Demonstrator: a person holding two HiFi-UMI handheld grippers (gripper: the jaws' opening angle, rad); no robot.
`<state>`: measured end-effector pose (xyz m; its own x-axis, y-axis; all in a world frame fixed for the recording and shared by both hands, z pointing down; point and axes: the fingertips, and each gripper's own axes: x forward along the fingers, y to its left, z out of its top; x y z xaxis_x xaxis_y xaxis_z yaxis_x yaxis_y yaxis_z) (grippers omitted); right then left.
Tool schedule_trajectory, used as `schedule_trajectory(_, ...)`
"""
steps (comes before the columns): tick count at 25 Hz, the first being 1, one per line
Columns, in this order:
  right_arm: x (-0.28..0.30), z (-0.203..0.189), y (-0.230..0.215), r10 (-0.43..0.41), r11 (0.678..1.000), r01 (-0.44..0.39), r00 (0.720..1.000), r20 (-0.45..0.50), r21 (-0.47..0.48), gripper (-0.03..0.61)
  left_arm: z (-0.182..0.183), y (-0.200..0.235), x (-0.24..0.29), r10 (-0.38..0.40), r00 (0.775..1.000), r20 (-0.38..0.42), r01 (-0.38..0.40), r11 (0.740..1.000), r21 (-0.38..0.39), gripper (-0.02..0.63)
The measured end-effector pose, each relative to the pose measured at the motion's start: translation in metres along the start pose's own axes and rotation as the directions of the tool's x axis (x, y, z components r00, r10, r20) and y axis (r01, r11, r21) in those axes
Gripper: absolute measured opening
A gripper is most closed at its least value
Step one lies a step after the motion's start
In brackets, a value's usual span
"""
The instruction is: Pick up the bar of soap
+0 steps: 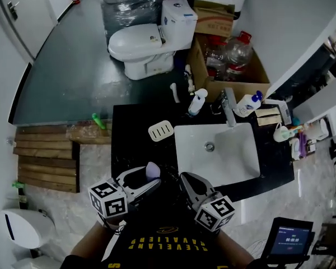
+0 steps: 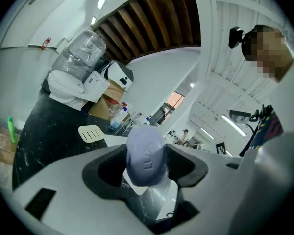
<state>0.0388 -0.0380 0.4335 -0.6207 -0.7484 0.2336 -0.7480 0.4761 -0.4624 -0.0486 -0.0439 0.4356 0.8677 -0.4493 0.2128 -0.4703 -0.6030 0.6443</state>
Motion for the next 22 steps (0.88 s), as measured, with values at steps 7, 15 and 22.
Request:
schedule_trajectory(7, 0.004, 0.024, 0.018, -0.006, 1.0, 0.006, 1.0, 0.019, -0.017, 0.018, 0.008, -0.024, -0.02, -0.038, 0.997, 0.063, 0.039, 0.999, -0.015, 0.265)
schedule_trajectory(15, 0.006, 0.021, 0.038, 0.003, 1.0, -0.002, 1.0, 0.007, -0.03, 0.018, 0.01, -0.037, -0.032, -0.082, 0.99, 0.117, 0.092, 0.992, -0.081, 0.265)
schedule_trajectory(22, 0.003, 0.012, 0.035, -0.015, 1.0, 0.015, 1.0, 0.002, -0.019, 0.018, 0.003, -0.039, -0.031, -0.101, 0.99, 0.103, 0.111, 0.99, -0.09, 0.265)
